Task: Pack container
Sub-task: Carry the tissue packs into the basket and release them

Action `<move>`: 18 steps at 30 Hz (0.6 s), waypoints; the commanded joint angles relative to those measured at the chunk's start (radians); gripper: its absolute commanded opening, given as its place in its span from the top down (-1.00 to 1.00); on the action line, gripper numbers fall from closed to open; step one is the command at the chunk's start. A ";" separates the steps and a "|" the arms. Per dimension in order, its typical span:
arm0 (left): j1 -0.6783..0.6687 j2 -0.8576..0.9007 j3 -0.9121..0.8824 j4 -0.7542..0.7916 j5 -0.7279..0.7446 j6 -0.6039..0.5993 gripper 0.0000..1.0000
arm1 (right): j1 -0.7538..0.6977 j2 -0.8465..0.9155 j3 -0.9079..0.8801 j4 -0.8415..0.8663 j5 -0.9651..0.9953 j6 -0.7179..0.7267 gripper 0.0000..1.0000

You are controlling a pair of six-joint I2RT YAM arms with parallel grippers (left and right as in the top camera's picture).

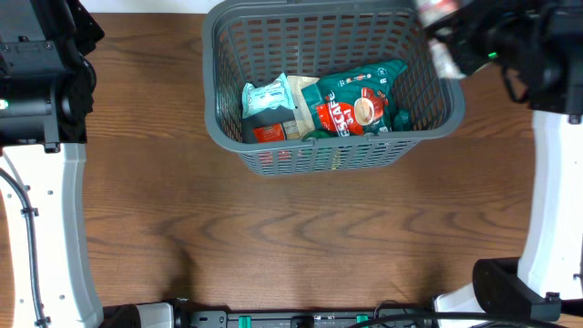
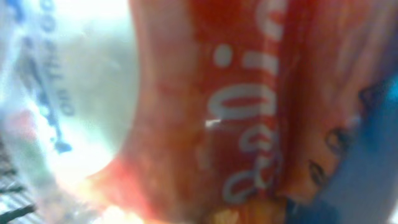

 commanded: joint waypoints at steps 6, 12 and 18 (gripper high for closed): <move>0.004 0.000 0.001 -0.002 -0.018 0.002 -0.97 | 0.166 0.073 0.002 -0.132 -0.022 -0.203 0.97; 0.004 0.000 0.001 -0.002 -0.018 0.002 -0.97 | 0.217 0.164 0.002 -0.197 -0.057 -0.273 0.98; 0.004 0.000 0.001 -0.002 -0.018 0.002 -0.97 | 0.224 0.269 0.002 -0.209 -0.063 -0.273 0.97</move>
